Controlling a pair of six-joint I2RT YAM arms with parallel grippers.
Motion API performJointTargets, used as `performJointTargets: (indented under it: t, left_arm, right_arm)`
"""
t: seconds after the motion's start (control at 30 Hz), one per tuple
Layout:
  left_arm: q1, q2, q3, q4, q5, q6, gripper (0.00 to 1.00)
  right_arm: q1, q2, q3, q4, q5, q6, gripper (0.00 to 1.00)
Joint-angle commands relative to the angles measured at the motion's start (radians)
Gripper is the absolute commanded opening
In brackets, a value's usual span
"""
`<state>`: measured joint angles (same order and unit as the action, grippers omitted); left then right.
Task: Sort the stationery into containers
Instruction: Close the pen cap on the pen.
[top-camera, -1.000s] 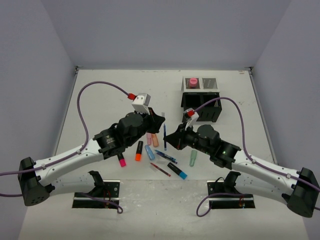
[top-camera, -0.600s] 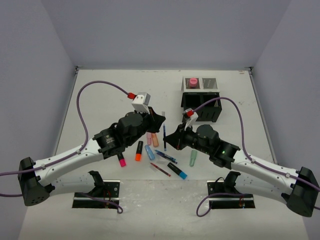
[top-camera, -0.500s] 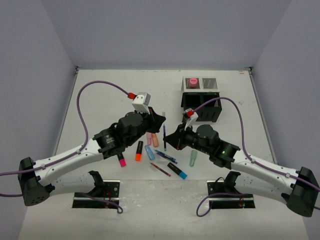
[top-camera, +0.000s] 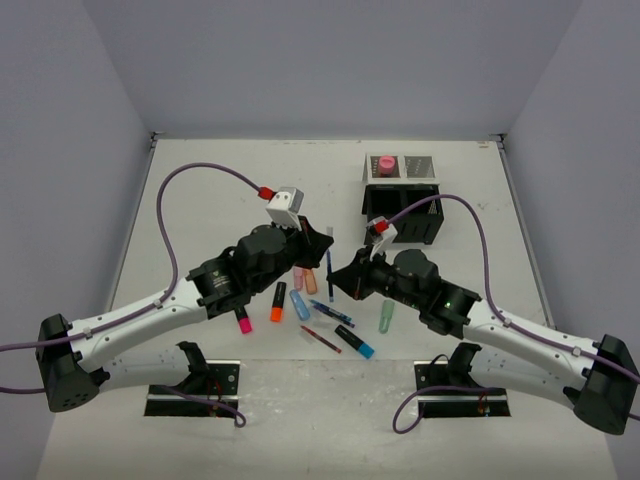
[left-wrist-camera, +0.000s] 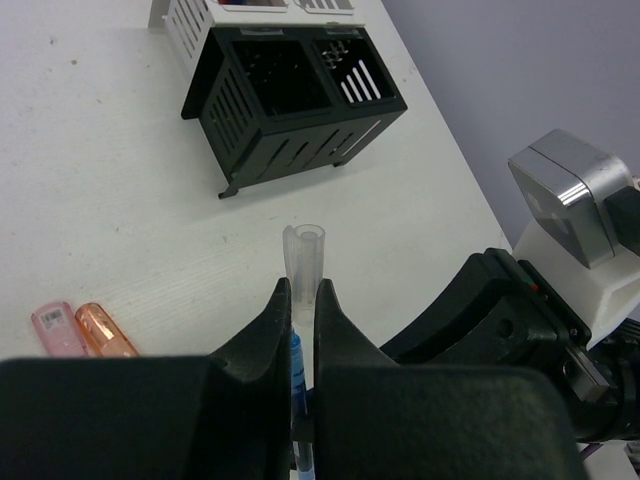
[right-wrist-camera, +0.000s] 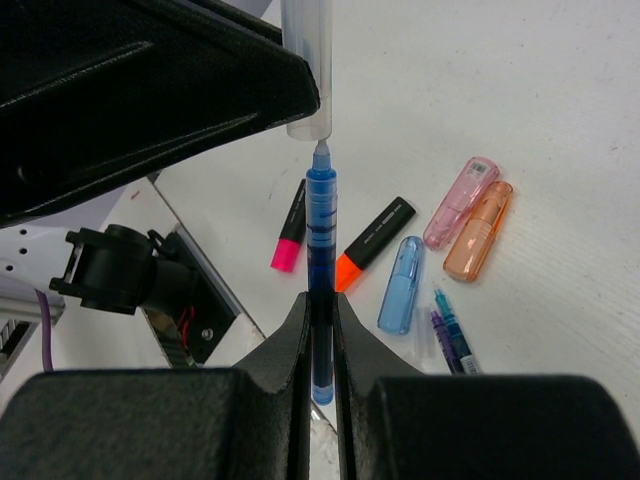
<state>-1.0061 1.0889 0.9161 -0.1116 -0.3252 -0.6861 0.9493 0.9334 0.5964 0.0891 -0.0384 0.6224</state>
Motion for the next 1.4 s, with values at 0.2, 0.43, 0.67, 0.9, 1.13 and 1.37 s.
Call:
performJointTargets:
  t: [0.2, 0.43, 0.67, 0.9, 1.13, 1.37]
  left_arm:
    - [0.004, -0.011, -0.002, 0.023, -0.062, 0.020, 0.00]
    - [0.006, -0.006, 0.010, 0.015, -0.072, 0.016, 0.00]
    - [0.004, 0.006, 0.045, 0.016, -0.083, 0.024, 0.00]
    - [0.004, 0.011, 0.036, 0.030, -0.073, 0.028, 0.00]
    - [0.004, 0.016, 0.032, 0.040, -0.059, 0.026, 0.00]
    - [0.004, 0.017, 0.024, 0.051, -0.044, 0.023, 0.00]
  right_arm:
    - [0.006, -0.034, 0.020, 0.029, 0.020, 0.010, 0.00]
    - [0.005, -0.030, 0.025, 0.017, 0.027, 0.011, 0.00]
    - [0.006, -0.005, 0.020, 0.035, 0.005, 0.021, 0.00]
    - [0.006, -0.015, 0.036, 0.015, 0.019, 0.016, 0.00]
    - [0.005, -0.018, 0.033, 0.011, 0.026, 0.013, 0.00]
    - [0.006, -0.031, 0.034, -0.003, 0.035, 0.011, 0.00]
